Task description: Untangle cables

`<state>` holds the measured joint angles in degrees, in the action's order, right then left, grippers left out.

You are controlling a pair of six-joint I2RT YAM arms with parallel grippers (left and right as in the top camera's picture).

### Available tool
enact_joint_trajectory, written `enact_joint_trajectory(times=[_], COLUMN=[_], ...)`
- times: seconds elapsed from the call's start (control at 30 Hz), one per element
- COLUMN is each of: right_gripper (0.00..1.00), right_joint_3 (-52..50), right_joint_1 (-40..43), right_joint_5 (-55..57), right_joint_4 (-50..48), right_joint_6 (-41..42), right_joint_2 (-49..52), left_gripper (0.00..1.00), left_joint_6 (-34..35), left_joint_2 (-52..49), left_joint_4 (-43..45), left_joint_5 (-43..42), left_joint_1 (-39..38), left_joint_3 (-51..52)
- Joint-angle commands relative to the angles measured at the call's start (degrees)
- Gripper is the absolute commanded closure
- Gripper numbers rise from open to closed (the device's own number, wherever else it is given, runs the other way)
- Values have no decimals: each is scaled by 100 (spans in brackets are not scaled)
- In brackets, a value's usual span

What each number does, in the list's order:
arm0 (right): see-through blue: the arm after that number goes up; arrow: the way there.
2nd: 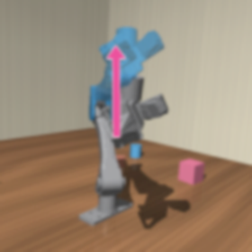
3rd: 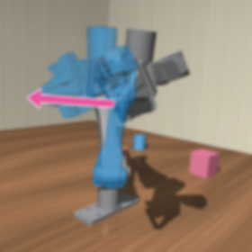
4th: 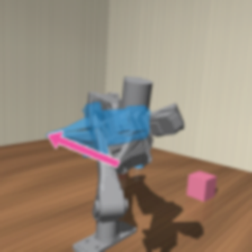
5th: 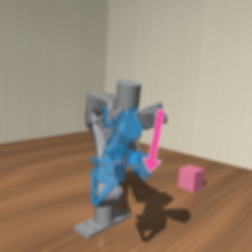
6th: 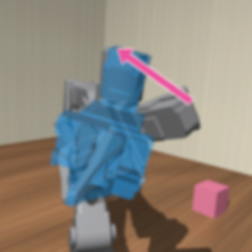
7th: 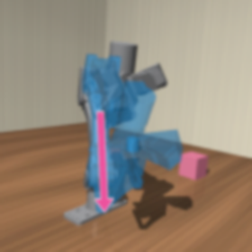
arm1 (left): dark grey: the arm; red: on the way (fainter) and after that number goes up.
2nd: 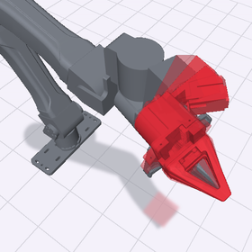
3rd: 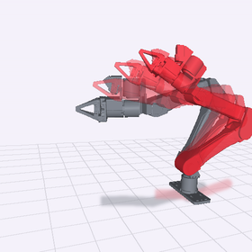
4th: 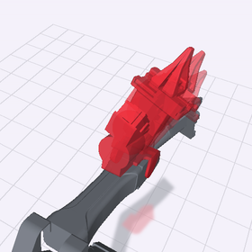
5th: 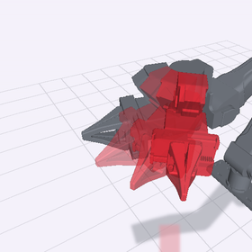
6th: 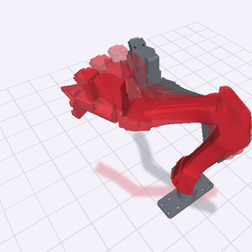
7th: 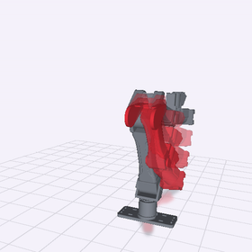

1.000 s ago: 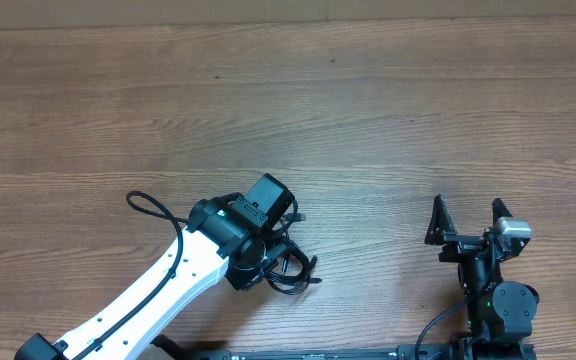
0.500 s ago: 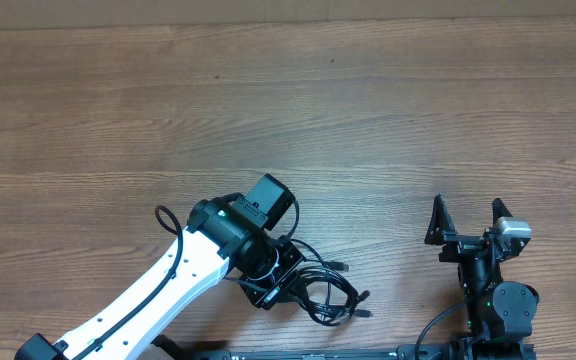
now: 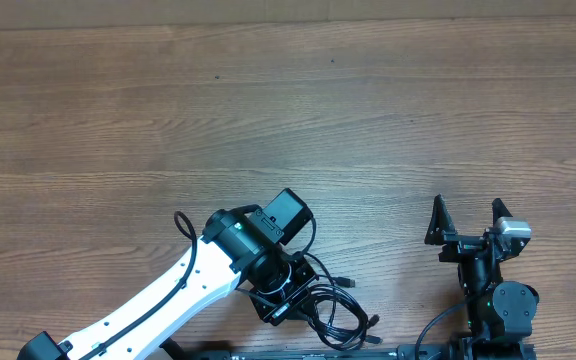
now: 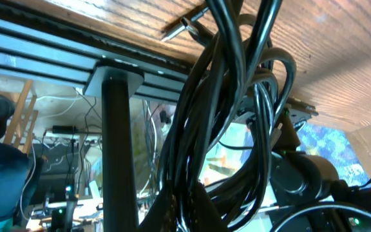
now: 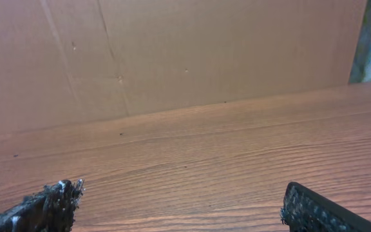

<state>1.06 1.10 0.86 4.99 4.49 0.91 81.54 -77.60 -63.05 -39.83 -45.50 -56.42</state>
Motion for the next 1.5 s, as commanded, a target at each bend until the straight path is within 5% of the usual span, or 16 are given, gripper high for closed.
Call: enact_joint_trajectory(times=[0.0,0.97,1.47], right_gripper=[0,0,0], right_joint_3=[-61,-61,-61], right_joint_1=[26,26,26], right_joint_5=[48,48,48], right_joint_4=[-33,-33,-33], right_joint_6=[20,20,20], right_joint_2=[-9,-9,-9], left_gripper=[96,96,96], left_joint_6=[350,575,595], left_joint_2=[83,83,83], left_joint_4=[7,-151,-144], left_joint_5=[-146,1589,1845], left_joint_1=[-39,-627,-664], left_joint_3=[-160,-157,-160])
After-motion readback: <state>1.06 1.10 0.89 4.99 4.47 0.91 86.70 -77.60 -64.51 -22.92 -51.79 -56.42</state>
